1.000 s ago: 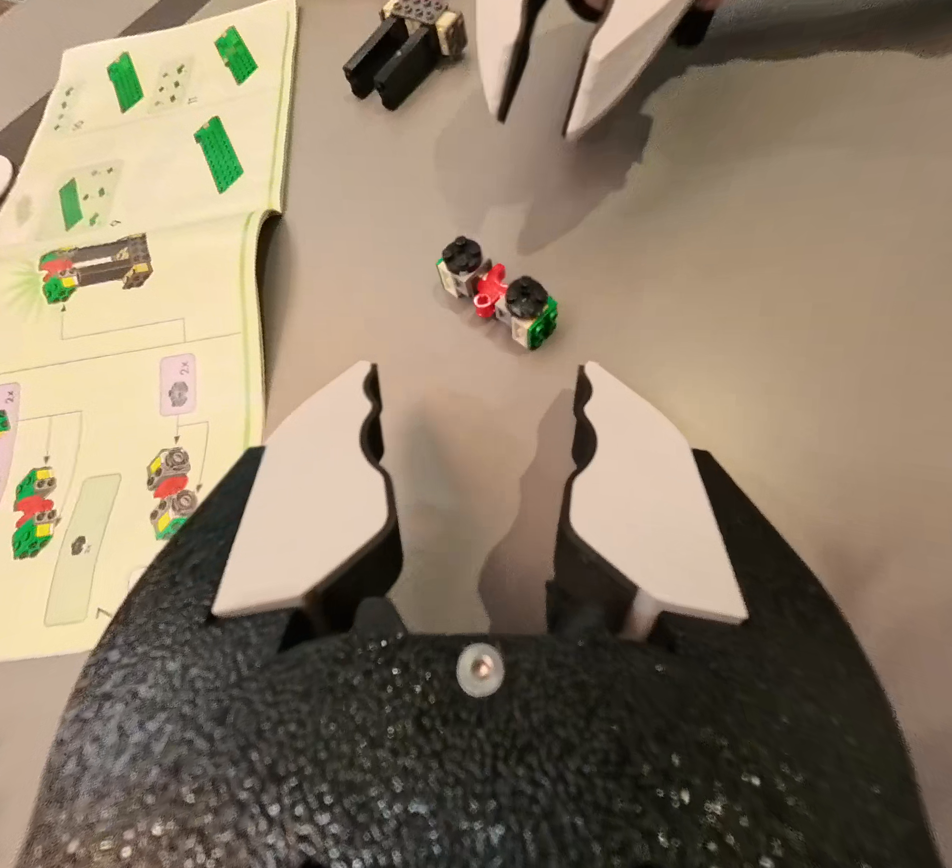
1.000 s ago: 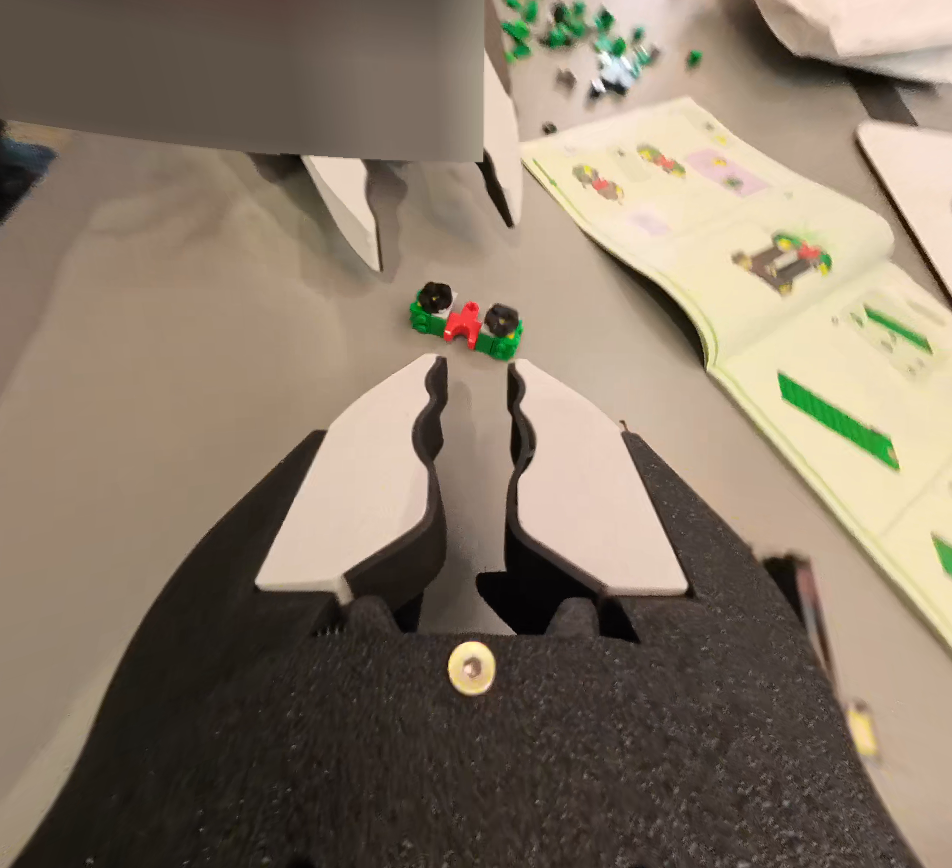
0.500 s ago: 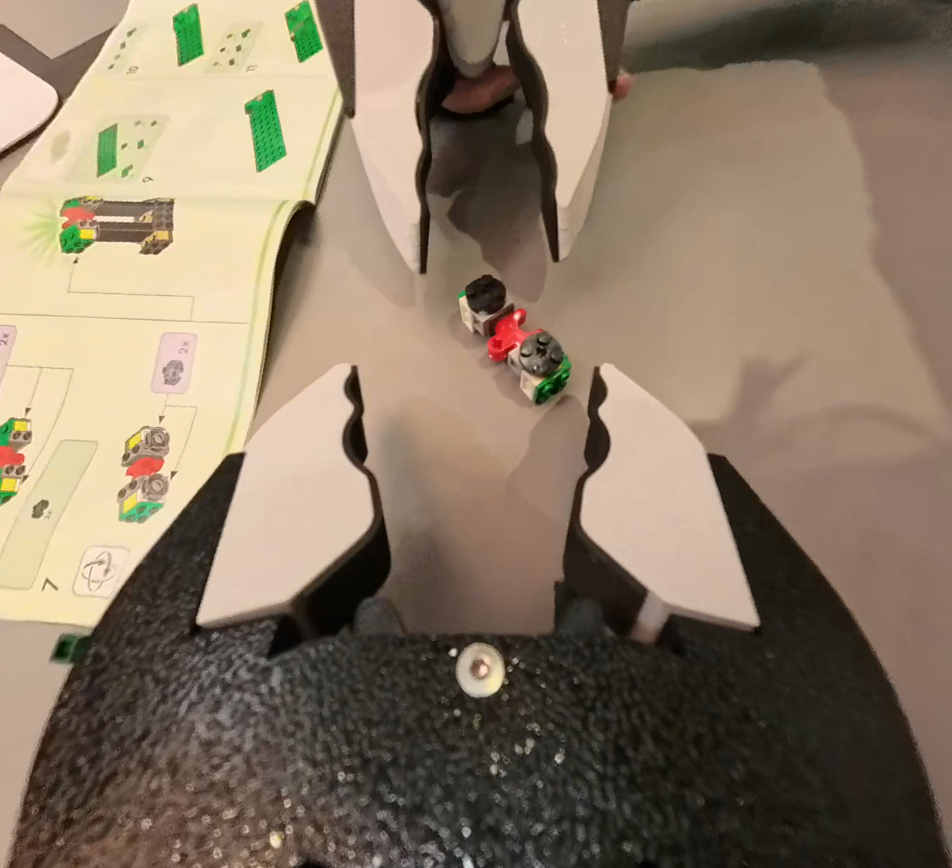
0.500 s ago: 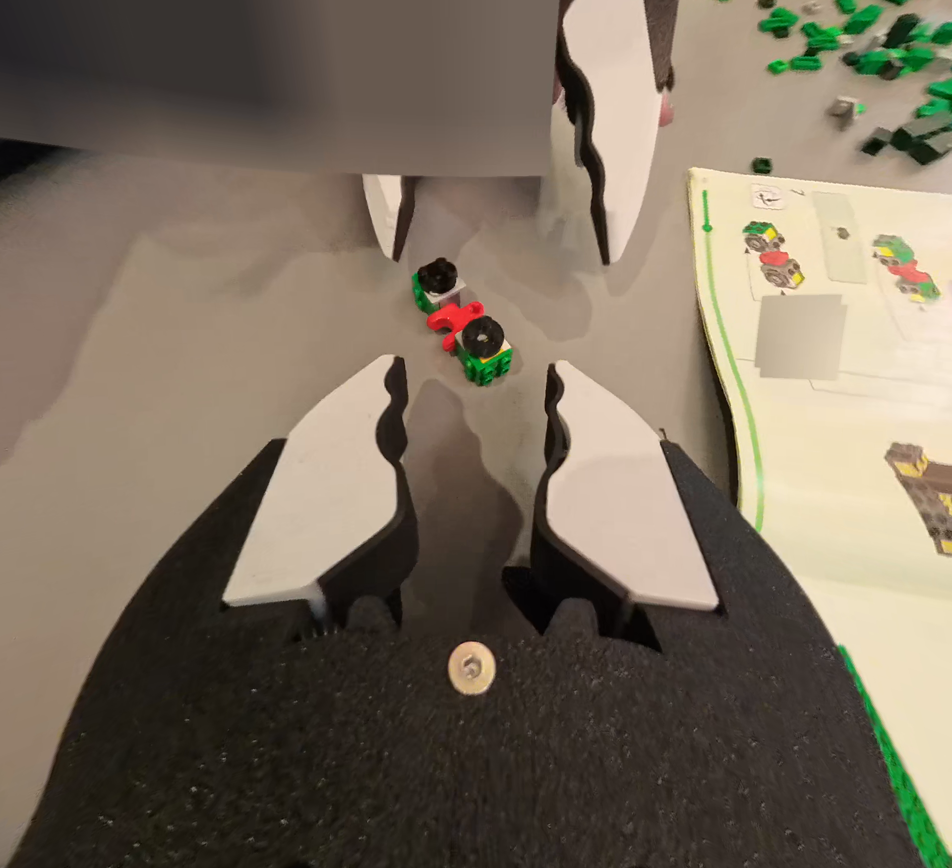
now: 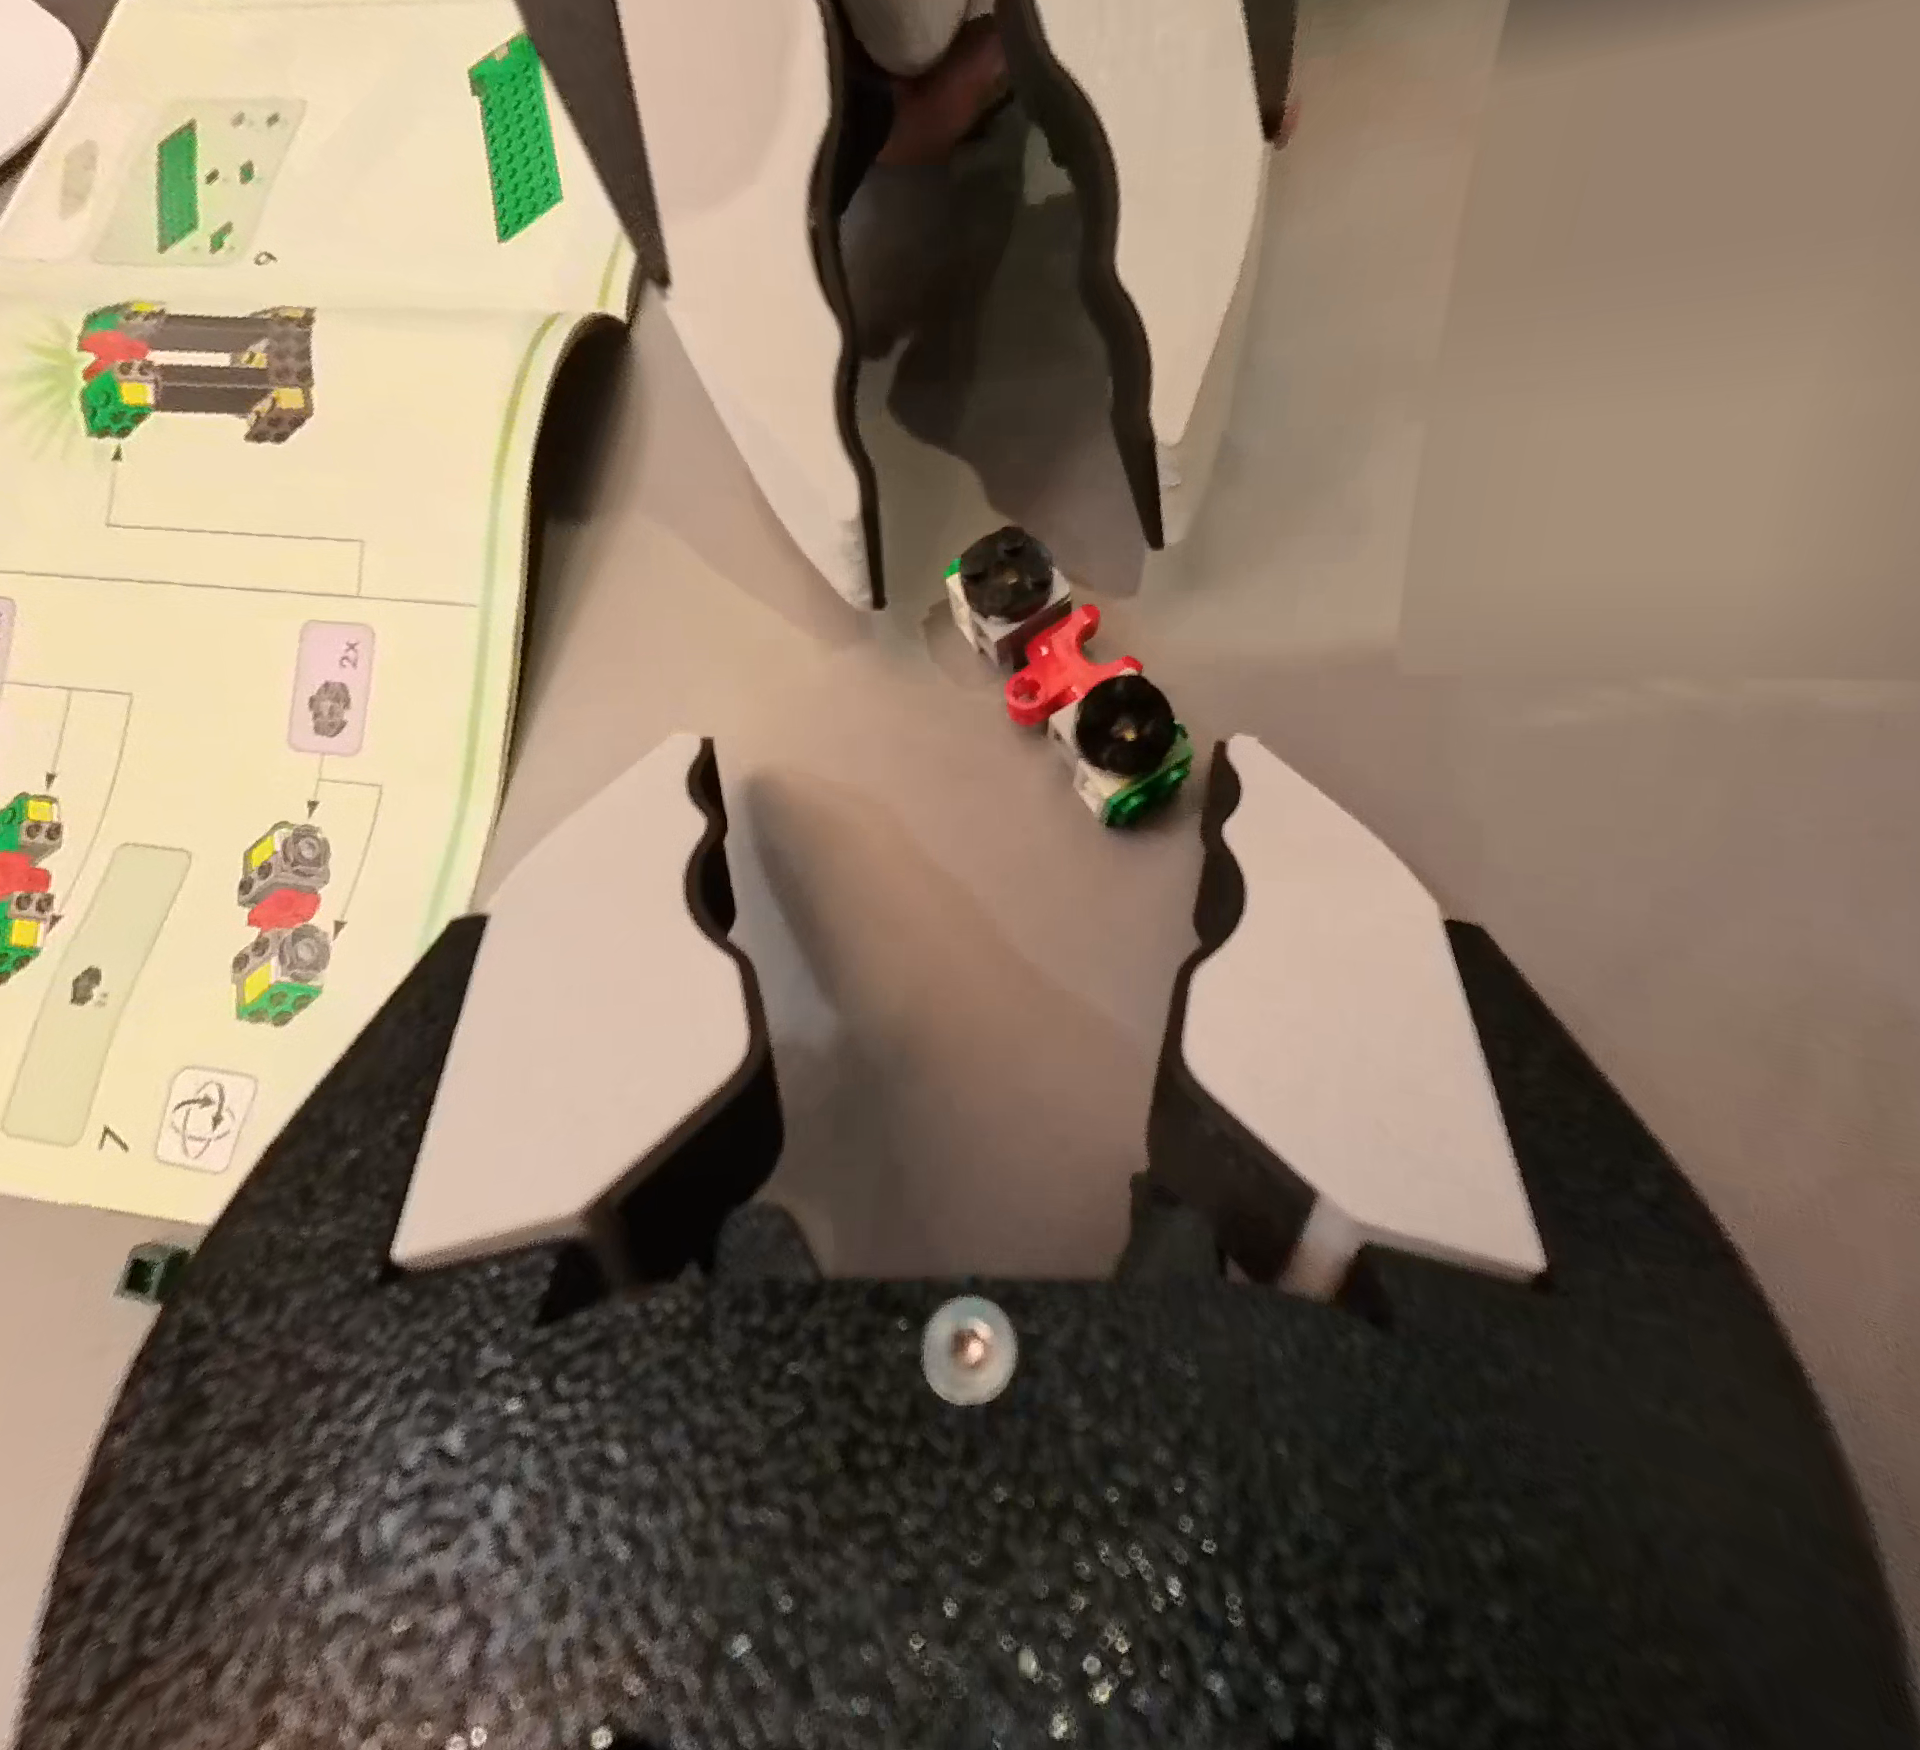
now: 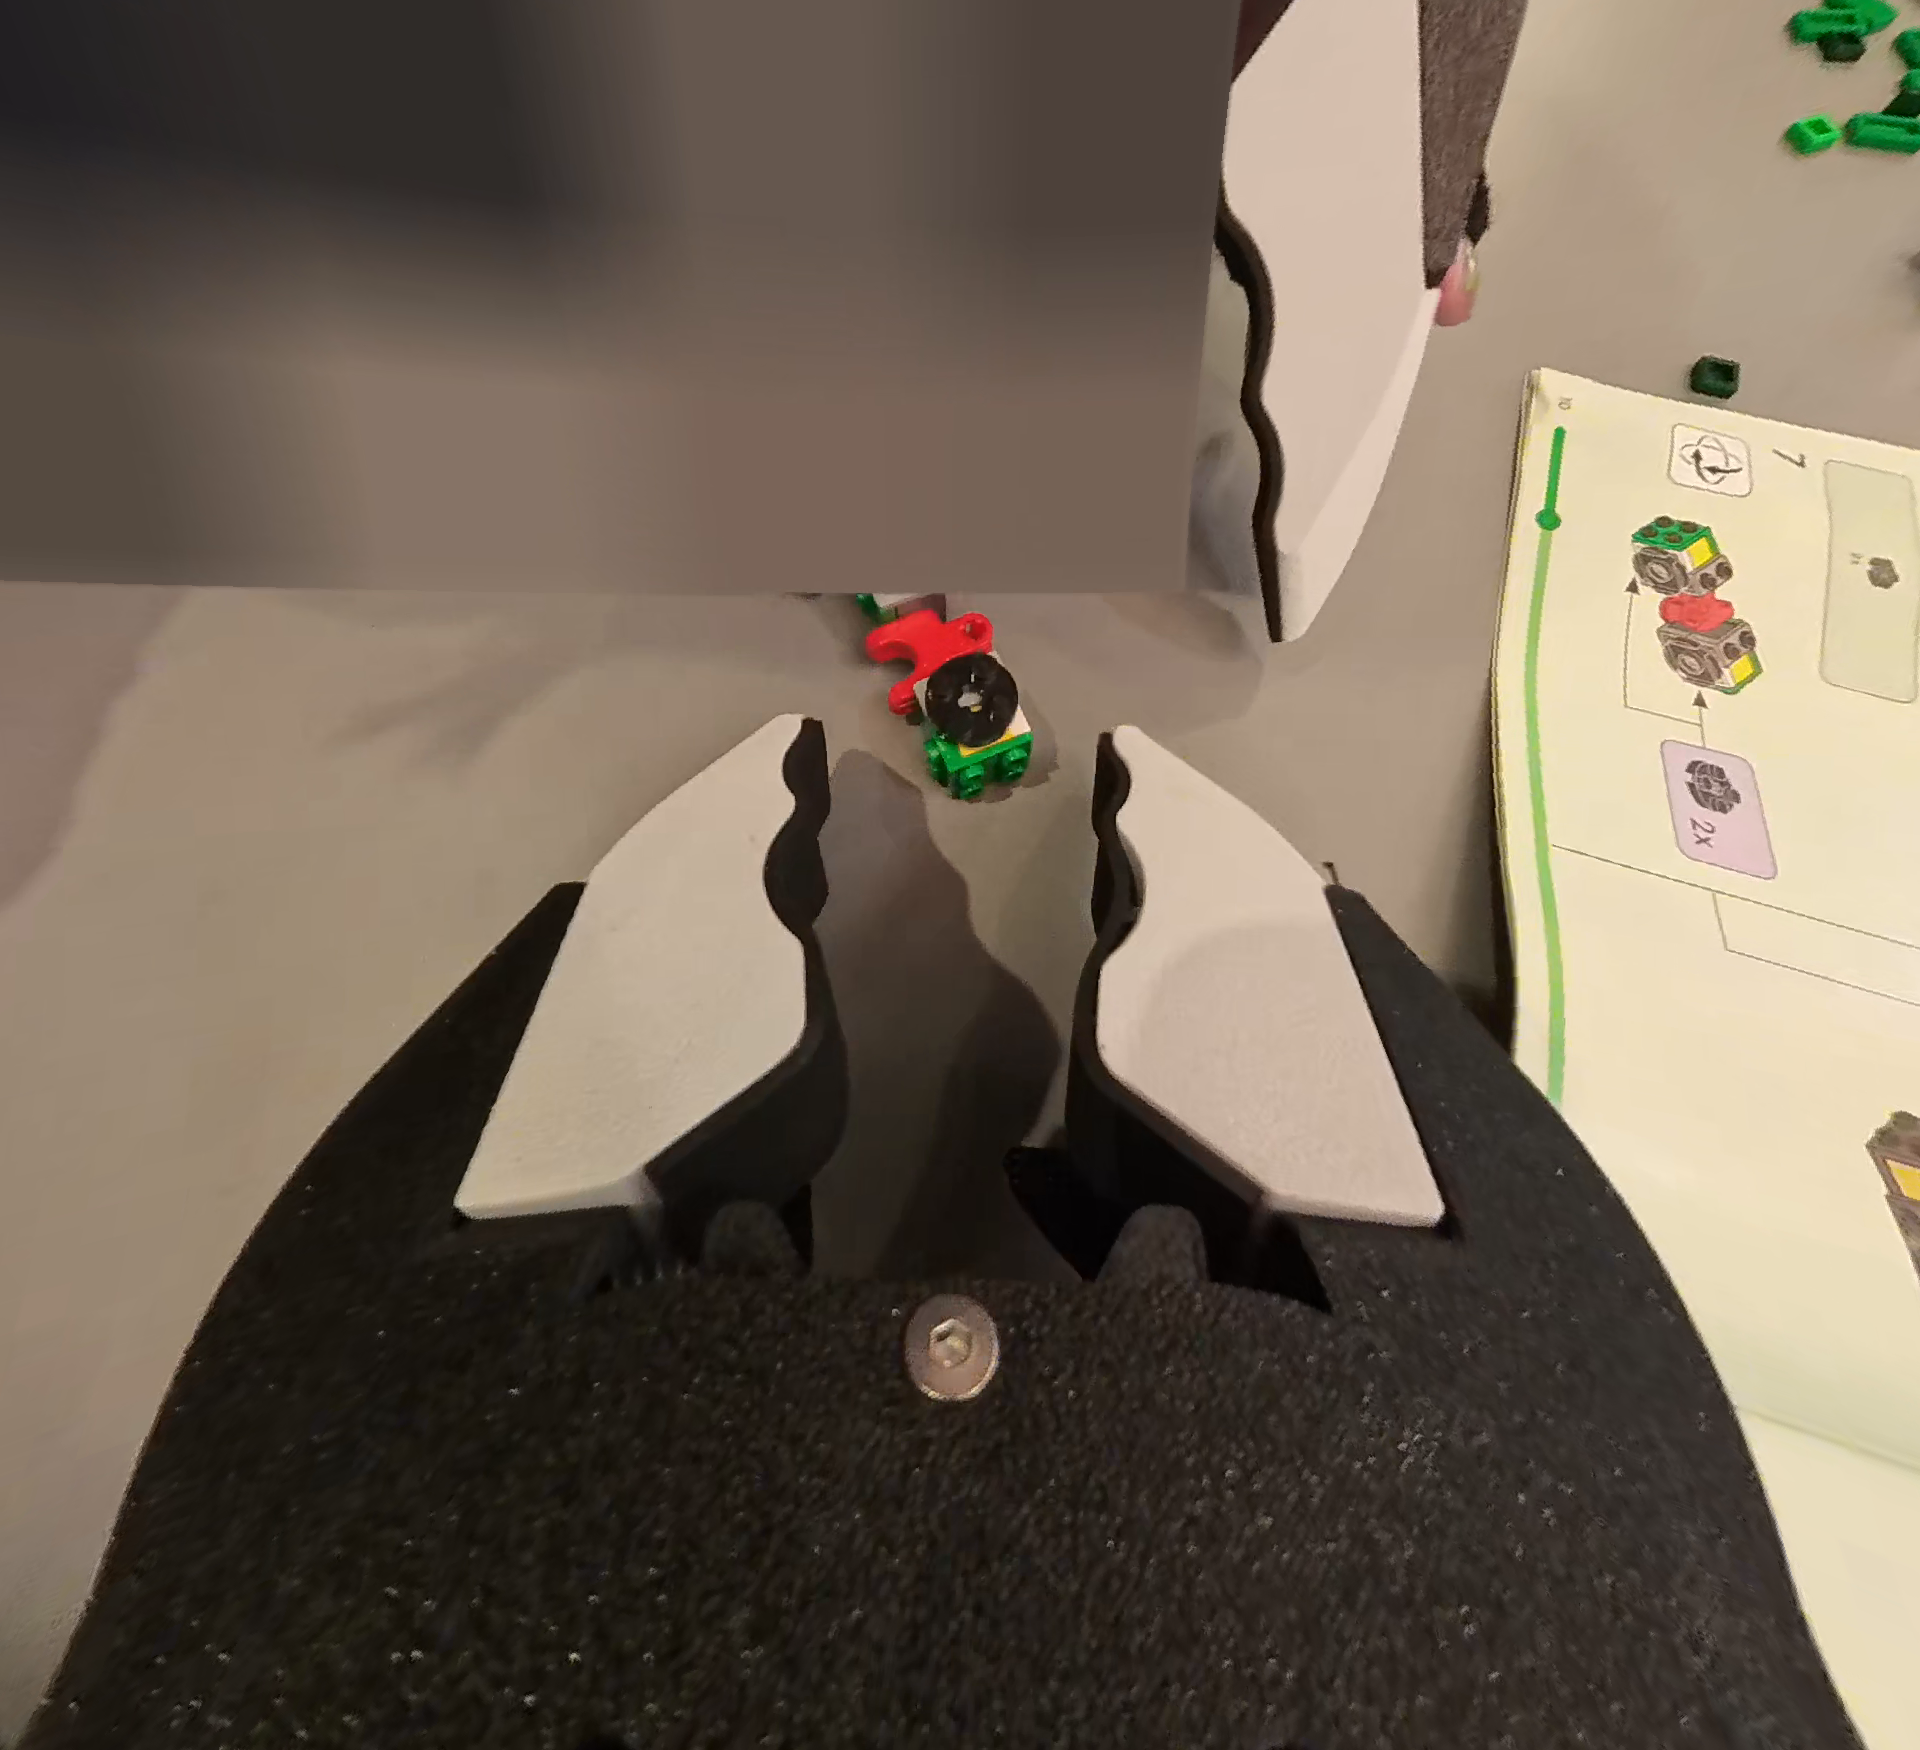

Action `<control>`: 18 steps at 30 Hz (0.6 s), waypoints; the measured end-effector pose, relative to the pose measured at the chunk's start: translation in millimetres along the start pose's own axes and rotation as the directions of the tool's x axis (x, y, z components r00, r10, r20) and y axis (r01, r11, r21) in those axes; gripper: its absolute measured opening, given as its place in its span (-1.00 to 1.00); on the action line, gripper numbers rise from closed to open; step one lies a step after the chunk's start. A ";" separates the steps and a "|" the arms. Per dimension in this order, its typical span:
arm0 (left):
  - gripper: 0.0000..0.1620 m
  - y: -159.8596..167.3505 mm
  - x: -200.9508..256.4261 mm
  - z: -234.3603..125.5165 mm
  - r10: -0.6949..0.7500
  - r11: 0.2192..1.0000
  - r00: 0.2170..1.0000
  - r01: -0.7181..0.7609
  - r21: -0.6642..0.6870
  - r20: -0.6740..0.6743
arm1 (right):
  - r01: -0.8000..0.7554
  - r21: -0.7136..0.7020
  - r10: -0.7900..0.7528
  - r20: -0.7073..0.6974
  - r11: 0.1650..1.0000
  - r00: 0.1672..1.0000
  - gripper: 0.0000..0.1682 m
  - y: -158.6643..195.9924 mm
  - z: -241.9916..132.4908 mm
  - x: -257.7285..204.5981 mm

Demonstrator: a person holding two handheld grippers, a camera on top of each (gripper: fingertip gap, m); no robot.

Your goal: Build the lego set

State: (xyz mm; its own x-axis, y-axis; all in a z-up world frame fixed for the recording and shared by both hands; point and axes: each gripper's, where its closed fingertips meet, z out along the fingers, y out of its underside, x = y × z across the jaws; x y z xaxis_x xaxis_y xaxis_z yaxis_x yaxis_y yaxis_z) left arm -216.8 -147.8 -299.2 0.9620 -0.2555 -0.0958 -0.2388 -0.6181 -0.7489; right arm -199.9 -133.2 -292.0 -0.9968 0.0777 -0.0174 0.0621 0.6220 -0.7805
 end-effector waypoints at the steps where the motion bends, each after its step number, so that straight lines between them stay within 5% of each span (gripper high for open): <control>1: 0.08 0.4 -1.6 -0.7 0.001 1.000 1.000 -0.001 -0.002 0.007 | 0.004 -0.006 -0.004 0.001 1.000 1.000 -0.43 0.7 0.5 -0.6; 18: 0.06 8.3 -14.3 -7.5 -0.014 0.999 1.000 0.015 -0.031 0.025 | -0.016 -0.018 0.017 0.009 1.000 1.000 -0.61 1.4 3.0 1.2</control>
State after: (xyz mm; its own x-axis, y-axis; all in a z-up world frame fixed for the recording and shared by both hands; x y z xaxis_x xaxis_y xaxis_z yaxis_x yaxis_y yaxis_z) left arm -233.5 -154.8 -299.1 0.9682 -0.2285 -0.1013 -0.2285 -0.6448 -0.7294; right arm -201.2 -134.5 -295.0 -0.9960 0.0813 -0.0356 0.0793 0.6343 -0.7690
